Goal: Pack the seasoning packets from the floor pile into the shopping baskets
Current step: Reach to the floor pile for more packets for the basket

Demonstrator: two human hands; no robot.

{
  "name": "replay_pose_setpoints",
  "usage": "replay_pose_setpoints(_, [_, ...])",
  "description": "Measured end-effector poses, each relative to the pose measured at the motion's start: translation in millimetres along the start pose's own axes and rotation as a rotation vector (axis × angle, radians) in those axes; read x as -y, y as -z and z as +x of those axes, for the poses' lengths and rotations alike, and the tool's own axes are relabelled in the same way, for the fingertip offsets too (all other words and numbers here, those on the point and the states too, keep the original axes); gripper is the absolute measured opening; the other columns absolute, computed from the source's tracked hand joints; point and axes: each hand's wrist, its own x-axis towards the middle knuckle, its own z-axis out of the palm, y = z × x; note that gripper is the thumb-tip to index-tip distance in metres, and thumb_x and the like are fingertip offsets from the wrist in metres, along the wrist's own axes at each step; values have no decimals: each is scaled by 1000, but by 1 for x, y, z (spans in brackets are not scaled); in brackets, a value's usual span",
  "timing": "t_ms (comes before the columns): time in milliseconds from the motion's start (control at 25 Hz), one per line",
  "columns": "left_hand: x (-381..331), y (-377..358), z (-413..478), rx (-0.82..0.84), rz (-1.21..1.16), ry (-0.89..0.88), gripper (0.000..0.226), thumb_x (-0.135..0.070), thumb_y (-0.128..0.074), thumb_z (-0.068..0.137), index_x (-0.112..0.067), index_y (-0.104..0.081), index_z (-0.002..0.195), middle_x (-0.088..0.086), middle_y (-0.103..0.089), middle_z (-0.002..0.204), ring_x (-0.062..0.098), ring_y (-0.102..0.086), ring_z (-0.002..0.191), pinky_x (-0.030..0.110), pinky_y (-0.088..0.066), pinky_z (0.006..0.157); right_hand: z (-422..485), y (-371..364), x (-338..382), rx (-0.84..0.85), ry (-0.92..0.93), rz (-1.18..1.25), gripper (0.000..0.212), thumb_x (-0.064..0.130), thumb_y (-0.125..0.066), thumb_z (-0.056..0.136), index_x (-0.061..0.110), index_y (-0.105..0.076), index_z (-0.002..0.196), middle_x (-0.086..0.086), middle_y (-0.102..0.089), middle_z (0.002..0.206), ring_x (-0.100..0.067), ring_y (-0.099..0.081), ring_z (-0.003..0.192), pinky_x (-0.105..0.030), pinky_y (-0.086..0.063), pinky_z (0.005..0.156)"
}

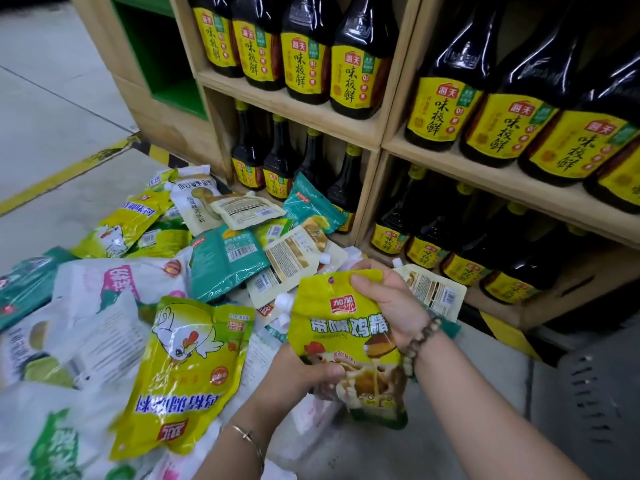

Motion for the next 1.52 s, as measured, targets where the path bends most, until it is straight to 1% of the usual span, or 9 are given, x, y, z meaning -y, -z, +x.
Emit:
replay_pose_setpoints(120, [-1,9,-8,-197,-43,152,8,-10,-79,70,-13,-75,76,8,-75,77,22,-72,69,28,-55,51,15,-2,-3,-187,101,-212,11,10,-67,79,18,-60,80,-2,-68,68,-15,-64,58,-27,-55,55])
replay_pose_setpoints(280, [6,38,-19,-475,-66,196,12,-14,-74,79,-3,-70,83,15,-73,77,33,-71,69,42,-58,63,34,25,-31,-522,33,-536,14,23,-59,90,10,-59,86,-7,-68,79,-14,-63,63,-27,-51,59])
replay_pose_setpoints(440, [15,57,-35,-646,-155,235,13,-14,-75,78,-6,-66,84,13,-73,71,30,-70,59,34,-55,49,30,40,-86,-472,-276,-1023,38,37,-65,83,10,-58,109,-11,-60,117,-27,-57,105,-33,-45,85])
replay_pose_setpoints(560, [21,65,-42,-717,-152,261,17,-15,-77,76,-7,-65,85,14,-73,74,32,-71,64,41,-57,66,24,31,-116,-389,-488,-990,77,44,-72,75,7,-39,134,-12,-46,138,-28,-46,124,-37,-41,96])
replay_pose_setpoints(760, [26,72,-50,-726,-168,277,16,-17,-76,77,-8,-64,82,9,-73,69,26,-71,58,32,-53,57,23,22,-140,-486,-594,-979,115,52,-82,58,8,-18,143,-14,-33,146,-31,-35,133,-47,-33,107])
replay_pose_setpoints(920, [29,70,-49,-740,-169,318,19,-19,-77,76,-7,-65,84,9,-73,68,27,-71,60,33,-54,58,21,14,-154,-542,-620,-1026,100,56,-79,58,12,-34,135,-12,-45,138,-31,-42,126,-44,-33,105])
replay_pose_setpoints(1120, [28,68,-46,-731,-173,323,24,-21,-77,76,-4,-64,87,13,-73,75,32,-71,67,39,-56,67,13,28,-162,-497,-611,-642,85,39,-79,70,3,-41,136,-13,-47,139,-30,-47,124,-37,-42,99])
replay_pose_setpoints(1320, [16,56,-48,-702,-146,276,16,-16,-78,74,-10,-66,83,8,-73,69,29,-71,65,36,-56,64,-10,33,-145,-486,-255,-517,24,13,-75,75,6,-68,97,-9,-70,102,-20,-65,84,-29,-53,72])
replay_pose_setpoints(1520, [-40,27,-48,-576,-10,129,14,-15,-78,75,-6,-68,73,3,-69,56,17,-67,47,20,-46,40,-40,37,-52,-612,78,-406,16,8,-72,78,15,-66,91,3,-66,88,-7,-61,74,-21,-47,65])
